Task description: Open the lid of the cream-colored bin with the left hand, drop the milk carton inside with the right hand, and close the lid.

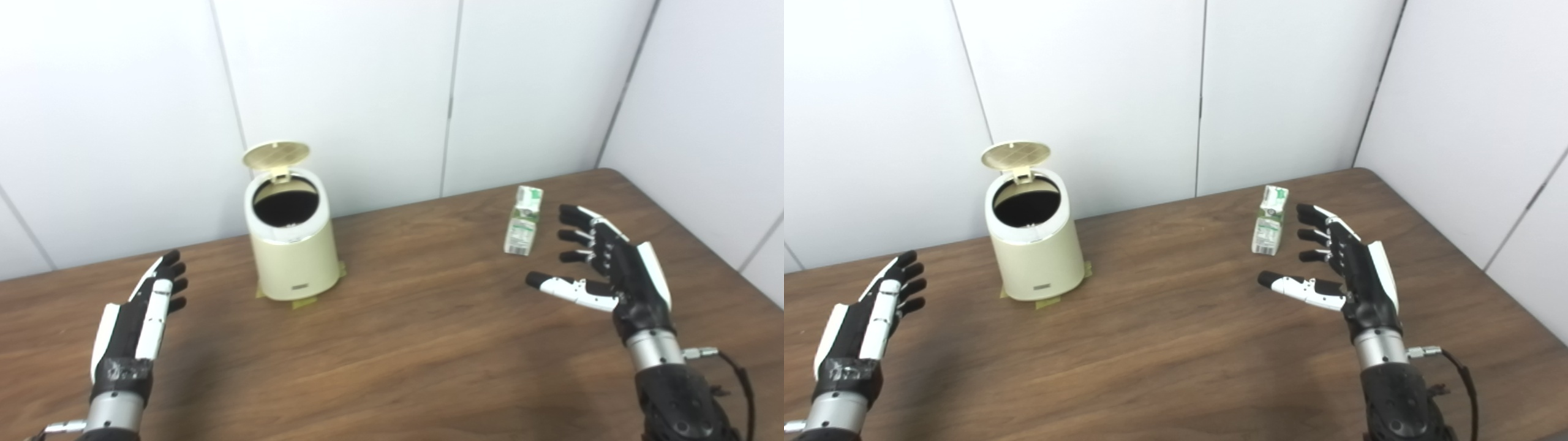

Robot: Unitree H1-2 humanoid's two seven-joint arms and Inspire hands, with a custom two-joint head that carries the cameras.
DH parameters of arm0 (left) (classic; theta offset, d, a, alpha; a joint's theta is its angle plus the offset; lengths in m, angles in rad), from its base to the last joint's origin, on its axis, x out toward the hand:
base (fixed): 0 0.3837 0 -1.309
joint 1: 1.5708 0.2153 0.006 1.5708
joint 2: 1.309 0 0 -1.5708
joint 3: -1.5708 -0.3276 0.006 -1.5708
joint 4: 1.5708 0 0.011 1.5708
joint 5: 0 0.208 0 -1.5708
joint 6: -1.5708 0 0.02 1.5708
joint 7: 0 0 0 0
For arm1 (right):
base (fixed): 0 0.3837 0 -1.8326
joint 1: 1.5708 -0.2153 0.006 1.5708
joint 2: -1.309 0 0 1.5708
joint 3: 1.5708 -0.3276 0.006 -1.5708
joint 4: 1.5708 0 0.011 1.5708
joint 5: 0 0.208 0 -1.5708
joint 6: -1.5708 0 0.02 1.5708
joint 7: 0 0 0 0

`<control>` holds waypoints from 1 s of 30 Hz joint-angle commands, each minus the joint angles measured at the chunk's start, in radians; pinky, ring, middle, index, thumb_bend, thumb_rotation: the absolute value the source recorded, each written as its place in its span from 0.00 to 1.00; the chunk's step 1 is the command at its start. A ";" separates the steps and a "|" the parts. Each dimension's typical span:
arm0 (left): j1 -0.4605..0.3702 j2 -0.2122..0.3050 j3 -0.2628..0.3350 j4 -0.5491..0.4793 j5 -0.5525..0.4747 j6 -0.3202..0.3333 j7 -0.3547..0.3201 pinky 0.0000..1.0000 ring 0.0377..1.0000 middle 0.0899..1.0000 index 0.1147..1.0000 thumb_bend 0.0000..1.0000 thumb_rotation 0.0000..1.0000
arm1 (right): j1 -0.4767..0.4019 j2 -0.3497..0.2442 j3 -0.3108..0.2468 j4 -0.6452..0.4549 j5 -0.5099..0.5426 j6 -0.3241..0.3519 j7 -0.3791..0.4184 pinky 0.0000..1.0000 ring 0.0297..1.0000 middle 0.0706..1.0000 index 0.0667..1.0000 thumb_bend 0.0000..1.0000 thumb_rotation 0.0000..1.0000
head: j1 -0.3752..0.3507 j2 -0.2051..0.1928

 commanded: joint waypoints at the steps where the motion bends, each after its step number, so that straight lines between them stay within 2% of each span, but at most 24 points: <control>1: -0.058 0.022 -0.011 -0.009 0.014 -0.050 0.003 0.86 0.89 0.90 0.90 0.43 1.00 | -0.031 -0.031 -0.006 -0.017 -0.048 -0.001 -0.009 0.63 0.78 0.81 0.79 0.87 0.17 | -0.024 -0.004; 3: -0.062 0.030 -0.018 0.000 0.013 -0.053 -0.001 0.90 0.91 0.91 0.91 0.46 1.00 | -0.043 -0.054 -0.013 -0.006 -0.083 0.015 -0.012 0.64 0.78 0.82 0.80 0.88 0.20 | -0.039 -0.011; 7: -0.066 0.035 -0.015 0.016 -0.010 -0.061 -0.006 0.90 0.91 0.93 0.94 0.43 1.00 | -0.089 -0.099 -0.035 0.063 -0.111 0.005 -0.019 0.68 0.80 0.82 0.80 0.91 0.18 | -0.056 -0.018; 12: -0.066 0.050 -0.017 0.012 -0.026 -0.060 -0.018 0.96 0.94 0.94 0.97 0.43 0.99 | -0.171 -0.161 -0.030 0.156 -0.114 0.045 0.012 0.84 0.85 0.86 0.86 0.91 0.19 | -0.054 -0.019; 15: -0.067 0.056 -0.025 -0.009 -0.018 -0.041 -0.021 0.96 0.94 0.94 0.97 0.42 0.99 | -0.232 -0.200 -0.012 0.230 -0.130 0.076 0.029 0.82 0.86 0.88 0.88 0.97 0.26 | -0.054 -0.019; 17: -0.067 0.059 -0.028 -0.017 -0.014 -0.033 -0.023 0.97 0.94 0.94 0.97 0.42 0.98 | -0.271 -0.210 -0.003 0.274 -0.134 0.092 0.029 0.80 0.87 0.90 0.89 0.99 0.24 | -0.046 -0.020; 20: -0.065 0.063 -0.037 -0.044 0.004 -0.006 -0.029 1.00 0.94 0.94 0.97 0.43 0.97 | -0.330 -0.236 0.033 0.342 -0.160 0.068 0.027 0.82 0.89 0.90 0.89 0.97 0.17 | -0.044 -0.022; 22: -0.065 0.066 -0.039 -0.048 0.012 -0.013 -0.029 1.00 0.95 0.94 0.97 0.43 0.97 | -0.353 -0.252 0.048 0.384 -0.167 0.042 0.025 0.82 0.88 0.89 0.89 0.96 0.16 | -0.041 -0.024; 25: -0.065 0.069 -0.039 -0.059 0.017 -0.016 -0.027 0.94 0.93 0.93 0.96 0.40 0.92 | -0.401 -0.285 0.081 0.469 -0.185 0.005 0.023 0.79 0.87 0.88 0.89 0.98 0.17 | -0.039 -0.024; 30: -0.067 0.075 -0.040 -0.083 0.029 0.001 -0.029 0.94 0.92 0.93 0.96 0.38 0.91 | -0.474 -0.313 0.136 0.544 -0.213 0.024 0.036 0.76 0.87 0.90 0.90 1.00 0.19 | -0.035 -0.025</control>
